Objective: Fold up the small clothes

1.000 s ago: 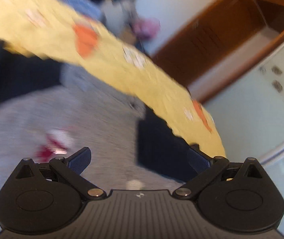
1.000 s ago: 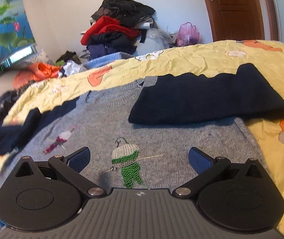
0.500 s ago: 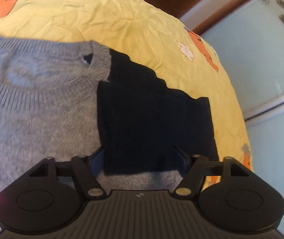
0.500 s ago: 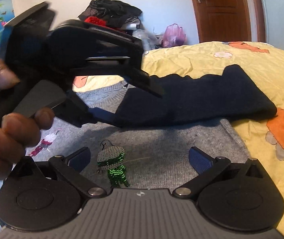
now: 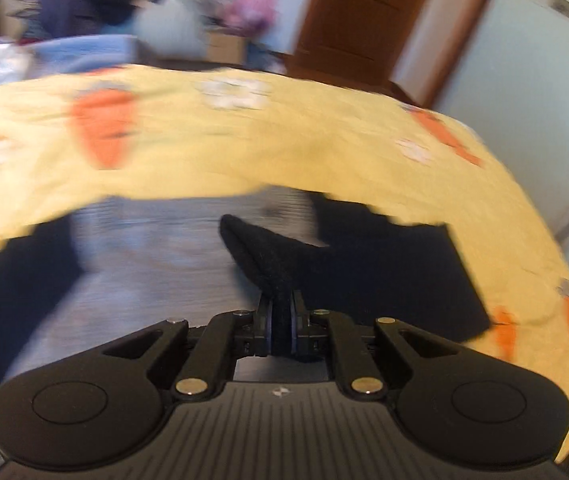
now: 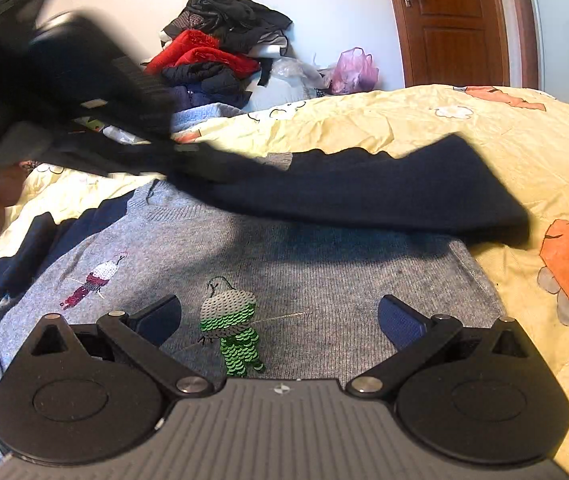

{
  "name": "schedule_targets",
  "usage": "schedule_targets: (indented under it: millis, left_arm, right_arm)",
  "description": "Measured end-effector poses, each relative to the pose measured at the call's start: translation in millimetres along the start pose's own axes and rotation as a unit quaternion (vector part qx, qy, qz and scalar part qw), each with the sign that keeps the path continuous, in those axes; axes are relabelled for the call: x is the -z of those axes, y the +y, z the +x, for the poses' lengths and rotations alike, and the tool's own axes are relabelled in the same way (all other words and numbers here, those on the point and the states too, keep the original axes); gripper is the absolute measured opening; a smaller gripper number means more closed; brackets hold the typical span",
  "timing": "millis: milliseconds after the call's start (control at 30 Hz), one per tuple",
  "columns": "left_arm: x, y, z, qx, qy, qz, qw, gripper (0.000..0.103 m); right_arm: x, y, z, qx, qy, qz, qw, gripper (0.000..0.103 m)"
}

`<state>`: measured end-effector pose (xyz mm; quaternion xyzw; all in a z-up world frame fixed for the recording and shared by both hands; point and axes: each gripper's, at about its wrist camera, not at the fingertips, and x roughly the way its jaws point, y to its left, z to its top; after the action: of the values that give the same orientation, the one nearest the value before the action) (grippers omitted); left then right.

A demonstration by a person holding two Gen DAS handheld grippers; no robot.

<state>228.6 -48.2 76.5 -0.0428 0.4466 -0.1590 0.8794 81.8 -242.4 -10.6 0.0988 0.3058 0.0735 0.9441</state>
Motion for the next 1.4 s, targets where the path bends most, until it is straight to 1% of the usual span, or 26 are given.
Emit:
schedule_targets:
  millis: [133,200,267,300,433,533,567,600,633,667,700,767,800,833,900,933,967,1033,1067,1100,1133,1167,1200,1233,1367,1400]
  left_arm:
    - [21,62,-8,-0.075,0.009,-0.053,0.9958,0.007]
    - [35,86,-9,-0.095,0.020,-0.077,0.9924,0.007]
    - [47,99,-7,-0.087,0.022,-0.095,0.9915,0.007]
    - [50,99,-9,-0.084,0.011,-0.095,0.9919,0.007]
    - [51,101,-5,-0.081,-0.001,-0.104,0.9913,0.007]
    - [60,100,-13,-0.079,-0.011,-0.112,0.9905,0.010]
    - [64,100,-20,-0.083,-0.021,-0.112,0.9900,0.014]
    - [68,97,-23,-0.092,-0.036,-0.113,0.9887,0.024]
    - [75,98,-36,-0.104,-0.058,-0.114,0.9863,0.031]
    - [84,101,-50,-0.115,-0.086,-0.117,0.9827,0.050]
    - [95,106,-67,-0.126,-0.118,-0.122,0.9773,0.075]
    - [117,123,-100,-0.159,-0.183,-0.144,0.9596,0.093]
    - [129,136,-115,-0.173,-0.206,-0.160,0.9497,0.093]
    - [139,153,-129,-0.184,-0.217,-0.182,0.9412,0.093]
    - [158,196,-152,-0.194,-0.214,-0.255,0.9229,0.093]
    - [169,220,-163,-0.194,-0.215,-0.302,0.9081,0.093]
    - [182,243,-174,-0.191,-0.223,-0.354,0.8884,0.093]
    - [211,285,-194,-0.167,-0.254,-0.453,0.8378,0.093]
    - [225,304,-201,-0.147,-0.273,-0.495,0.8118,0.093]
    - [235,320,-206,-0.126,-0.289,-0.528,0.7888,0.093]
    - [243,334,-210,-0.107,-0.303,-0.551,0.7704,0.093]
    - [248,343,-210,-0.096,-0.314,-0.564,0.7573,0.093]
    - [248,350,-210,-0.094,-0.323,-0.570,0.7496,0.093]
    - [248,358,-209,-0.095,-0.331,-0.570,0.7462,0.093]
    - [237,378,-198,-0.083,-0.333,-0.564,0.7510,0.090]
    - [236,383,-195,-0.078,-0.333,-0.561,0.7536,0.079]
  right_arm:
    - [0,0,0,0.000,0.000,0.000,1.000,0.103]
    - [0,0,1,0.001,0.000,0.000,1.000,0.103]
    - [0,0,1,0.001,0.000,-0.001,1.000,0.103]
    - [0,0,1,0.001,0.000,-0.001,1.000,0.103]
    - [0,1,1,0.002,0.001,-0.002,1.000,0.103]
    - [0,0,1,0.000,0.000,0.000,1.000,0.103]
    - [0,0,0,-0.002,-0.001,0.002,1.000,0.103]
    - [0,-1,0,-0.004,-0.002,0.005,1.000,0.103]
    - [0,-4,0,-0.007,-0.003,0.008,1.000,0.103]
    - [0,-5,-1,-0.011,-0.004,0.012,1.000,0.103]
    - [0,-6,-2,-0.014,-0.005,0.015,1.000,0.103]
    - [0,-7,-2,-0.018,-0.007,0.021,1.000,0.103]
    - [0,-8,-1,-0.020,-0.008,0.023,1.000,0.103]
    - [0,-9,-1,-0.022,-0.009,0.025,0.999,0.103]
    - [-1,-12,-2,-0.027,-0.012,0.034,0.999,0.103]
    - [-1,-14,-3,-0.031,-0.014,0.039,0.999,0.103]
    - [-1,-16,-3,-0.034,-0.016,0.045,0.998,0.103]
    - [-1,-19,-4,-0.041,-0.020,0.055,0.997,0.103]
    - [-1,-20,-4,-0.044,-0.022,0.060,0.997,0.103]
    - [-1,-21,-4,-0.046,-0.023,0.065,0.997,0.103]
    - [-1,-22,-4,-0.049,-0.025,0.069,0.996,0.103]
    - [-1,-23,-4,-0.051,-0.026,0.073,0.996,0.103]
    - [-1,-24,-5,-0.054,-0.028,0.077,0.995,0.103]
    - [-1,-25,-4,-0.055,-0.029,0.080,0.995,0.103]
    - [-1,-25,-4,-0.056,-0.031,0.084,0.994,0.103]
    - [-1,-25,-4,-0.056,-0.031,0.083,0.994,0.103]
